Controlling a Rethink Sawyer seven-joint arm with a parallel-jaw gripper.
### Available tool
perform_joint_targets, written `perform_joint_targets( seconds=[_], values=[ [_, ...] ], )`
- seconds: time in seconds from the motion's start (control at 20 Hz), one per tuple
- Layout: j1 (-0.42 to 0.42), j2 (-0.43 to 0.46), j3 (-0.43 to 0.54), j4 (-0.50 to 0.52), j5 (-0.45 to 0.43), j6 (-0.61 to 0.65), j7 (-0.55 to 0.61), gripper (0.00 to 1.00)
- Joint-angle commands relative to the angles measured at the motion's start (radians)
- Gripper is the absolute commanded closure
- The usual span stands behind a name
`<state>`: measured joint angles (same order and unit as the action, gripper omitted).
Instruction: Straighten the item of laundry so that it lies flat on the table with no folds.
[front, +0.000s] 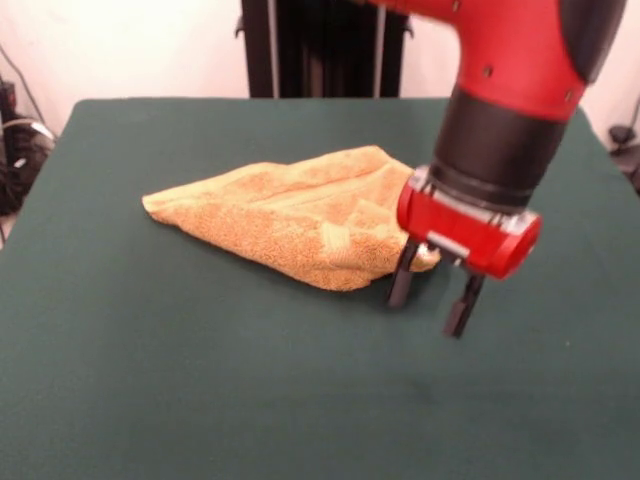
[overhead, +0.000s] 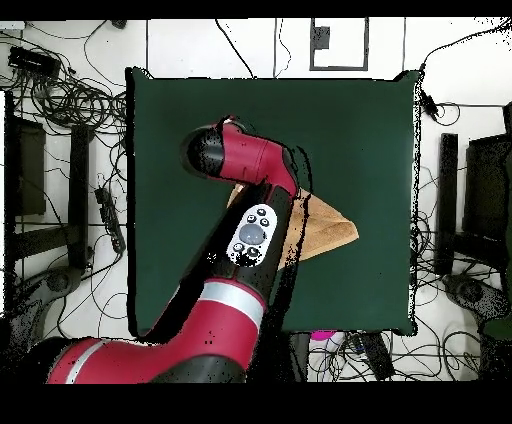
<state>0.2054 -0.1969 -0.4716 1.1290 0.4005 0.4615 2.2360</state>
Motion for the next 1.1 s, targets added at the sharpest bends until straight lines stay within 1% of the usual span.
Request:
perform_joint_targets(
  seconds=[0.05,0.1,0.2,0.4,0.5,0.85,1.1],
  values=[
    [0.036,-0.055,0.135,0.06,0.063,0.28,0.223,0.0],
    [0.042,-0.048,0.119,0.056,0.064,0.312,0.242,0.0],
    [0.048,-0.043,0.119,0.065,0.079,0.41,0.287,0.0],
    [0.055,-0.028,0.113,0.069,0.084,0.639,0.346,0.0],
    [0.063,-0.02,0.112,0.079,0.085,0.689,0.358,0.0],
    [0.118,0.003,0.068,0.132,0.072,0.684,0.412,0.0],
    [0.126,0.017,0.055,0.178,0.053,0.592,0.41,0.0]
  ],
)
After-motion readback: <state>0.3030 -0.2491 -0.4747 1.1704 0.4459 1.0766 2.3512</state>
